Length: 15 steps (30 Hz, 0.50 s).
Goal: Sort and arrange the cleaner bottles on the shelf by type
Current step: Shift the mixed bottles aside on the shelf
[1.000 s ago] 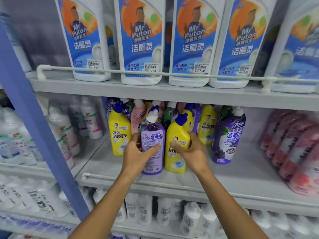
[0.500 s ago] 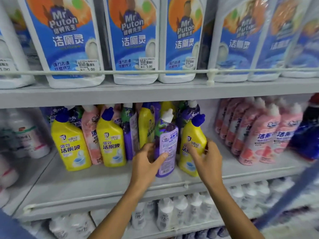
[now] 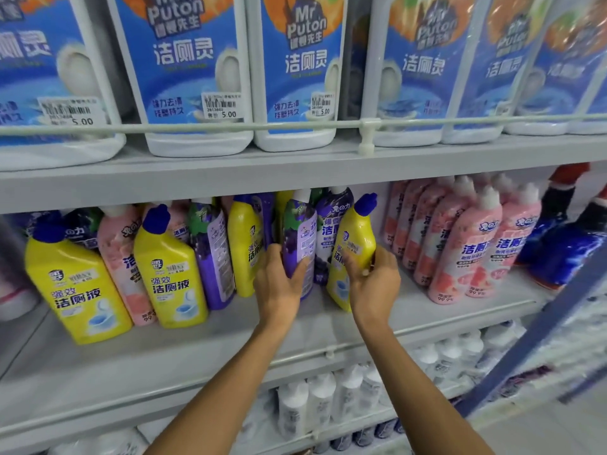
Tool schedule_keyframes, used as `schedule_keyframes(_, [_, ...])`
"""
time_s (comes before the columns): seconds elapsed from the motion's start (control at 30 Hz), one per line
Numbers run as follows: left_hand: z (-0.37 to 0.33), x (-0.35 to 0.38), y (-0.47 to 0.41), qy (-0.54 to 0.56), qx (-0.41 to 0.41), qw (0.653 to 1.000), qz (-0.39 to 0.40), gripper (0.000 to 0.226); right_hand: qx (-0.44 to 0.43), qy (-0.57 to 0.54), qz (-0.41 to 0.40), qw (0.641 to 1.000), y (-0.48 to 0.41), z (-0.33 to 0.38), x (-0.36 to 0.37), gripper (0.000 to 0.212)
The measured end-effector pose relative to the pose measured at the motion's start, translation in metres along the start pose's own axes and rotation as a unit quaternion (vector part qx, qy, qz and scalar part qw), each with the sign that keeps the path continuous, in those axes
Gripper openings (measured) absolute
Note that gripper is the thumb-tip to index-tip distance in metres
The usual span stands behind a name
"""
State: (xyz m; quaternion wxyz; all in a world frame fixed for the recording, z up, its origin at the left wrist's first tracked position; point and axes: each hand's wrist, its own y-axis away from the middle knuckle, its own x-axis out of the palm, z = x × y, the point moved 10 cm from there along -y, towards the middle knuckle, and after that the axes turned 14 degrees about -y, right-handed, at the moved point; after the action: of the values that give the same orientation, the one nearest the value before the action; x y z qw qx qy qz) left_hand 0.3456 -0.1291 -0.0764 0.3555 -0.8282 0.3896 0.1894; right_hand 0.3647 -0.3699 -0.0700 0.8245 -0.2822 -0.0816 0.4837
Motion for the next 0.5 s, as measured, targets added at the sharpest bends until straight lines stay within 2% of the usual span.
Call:
schedule_keyframes(0.2, [0.003,0.017,-0.018,-0.009,-0.011,1.0,0.008,0.04,-0.023,-0.009,-0.018,1.0,-0.002,-0.001,0.012,0.037])
schedule_keyframes(0.5, [-0.002,0.02,-0.026,-0.013,-0.01,1.0,0.01,0.046,0.024,0.012,-0.004,1.0,-0.007,-0.002,0.018,0.039])
